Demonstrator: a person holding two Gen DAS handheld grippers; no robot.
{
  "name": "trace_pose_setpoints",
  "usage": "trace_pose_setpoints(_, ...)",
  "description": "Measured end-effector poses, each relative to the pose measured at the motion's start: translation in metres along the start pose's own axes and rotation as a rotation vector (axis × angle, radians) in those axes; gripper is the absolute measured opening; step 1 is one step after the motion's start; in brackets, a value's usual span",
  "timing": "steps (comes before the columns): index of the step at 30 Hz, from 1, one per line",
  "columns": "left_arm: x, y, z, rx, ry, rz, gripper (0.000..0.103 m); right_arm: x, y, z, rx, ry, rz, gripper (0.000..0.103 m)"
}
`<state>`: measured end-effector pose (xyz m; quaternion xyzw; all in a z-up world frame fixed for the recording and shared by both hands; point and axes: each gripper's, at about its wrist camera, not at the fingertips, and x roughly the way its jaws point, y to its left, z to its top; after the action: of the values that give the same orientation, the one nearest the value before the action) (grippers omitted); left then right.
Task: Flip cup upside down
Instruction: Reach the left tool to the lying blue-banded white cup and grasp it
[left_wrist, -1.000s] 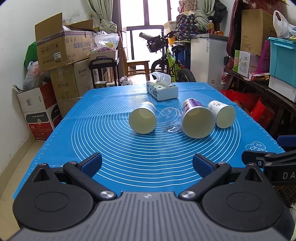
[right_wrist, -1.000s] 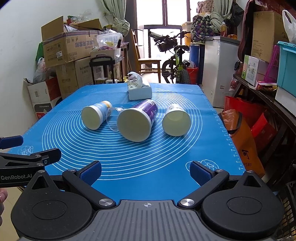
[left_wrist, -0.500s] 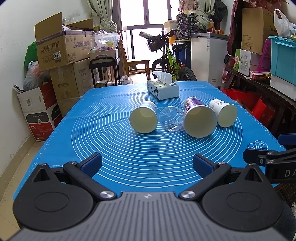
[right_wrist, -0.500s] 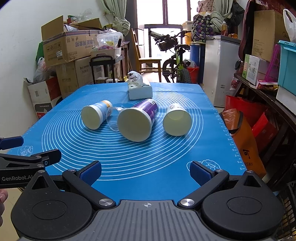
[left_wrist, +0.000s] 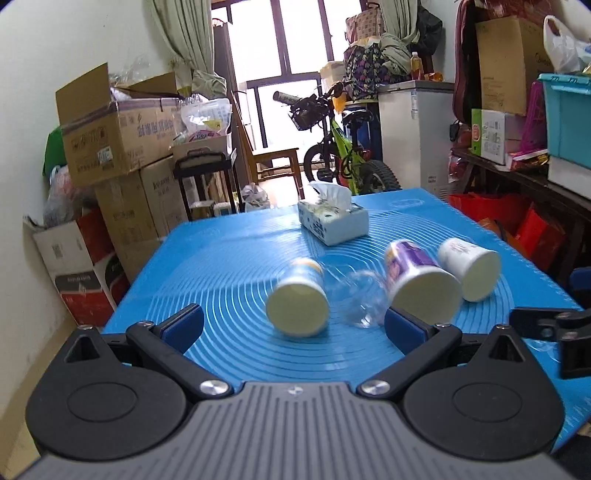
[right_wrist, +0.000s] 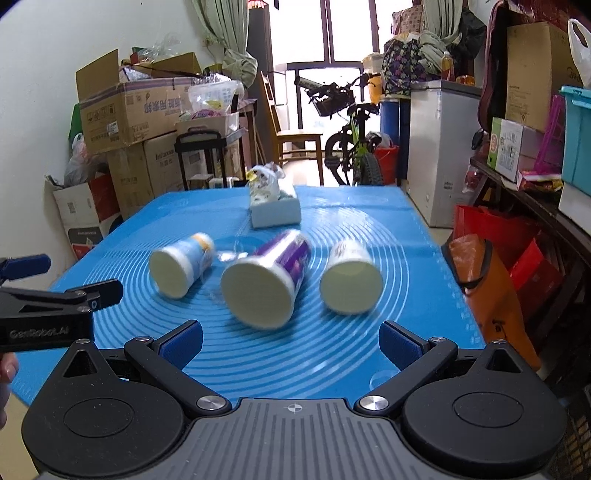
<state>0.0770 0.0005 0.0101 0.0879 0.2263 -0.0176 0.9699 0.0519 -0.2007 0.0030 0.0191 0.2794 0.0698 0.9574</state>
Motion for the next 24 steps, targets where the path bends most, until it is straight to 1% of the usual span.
trace_pose_setpoints(4, 0.038, 0.003, 0.015, 0.020, 0.033, -0.009, 0.103, 0.018, -0.006, 0.016, 0.002, -0.014, -0.013, 0.101)
trace_pose_setpoints(8, 0.073, 0.003, 0.020, 0.045, 0.068, -0.004, 0.103, 0.039, -0.013, 0.028, 0.017, -0.015, -0.023, 0.101)
trace_pose_setpoints(11, 0.100, 0.008, 0.025, 0.035, 0.114, -0.027, 0.103, 0.052, -0.016, 0.032, 0.032, -0.012, -0.023, 0.101)
trace_pose_setpoints(15, 0.132, 0.012, 0.032, 0.001, 0.177, -0.033, 0.102, 0.066, -0.021, 0.033, 0.043, -0.006, -0.025, 0.101)
trace_pose_setpoints(18, 0.149, 0.011, 0.034, 0.011, 0.231, -0.019, 0.102, 0.072, -0.024, 0.031, 0.051, -0.001, -0.030, 0.101)
trace_pose_setpoints(20, 0.156, 0.012, 0.032, 0.013, 0.260, -0.022, 0.102, 0.074, -0.027, 0.030, 0.056, 0.002, -0.031, 0.101)
trace_pose_setpoints(21, 0.159, 0.012, 0.031, 0.014, 0.273, -0.021, 0.100, 0.074, -0.027, 0.030, 0.058, 0.003, -0.033, 0.101)
trace_pose_setpoints(22, 0.160, 0.012, 0.030, 0.016, 0.284, -0.018, 0.096, 0.075, -0.028, 0.029, 0.059, 0.003, -0.036, 0.101)
trace_pose_setpoints(24, 0.166, 0.014, 0.028, 0.007, 0.321, -0.041, 0.079, 0.077, -0.030, 0.029, 0.064, 0.004, -0.039, 0.101)
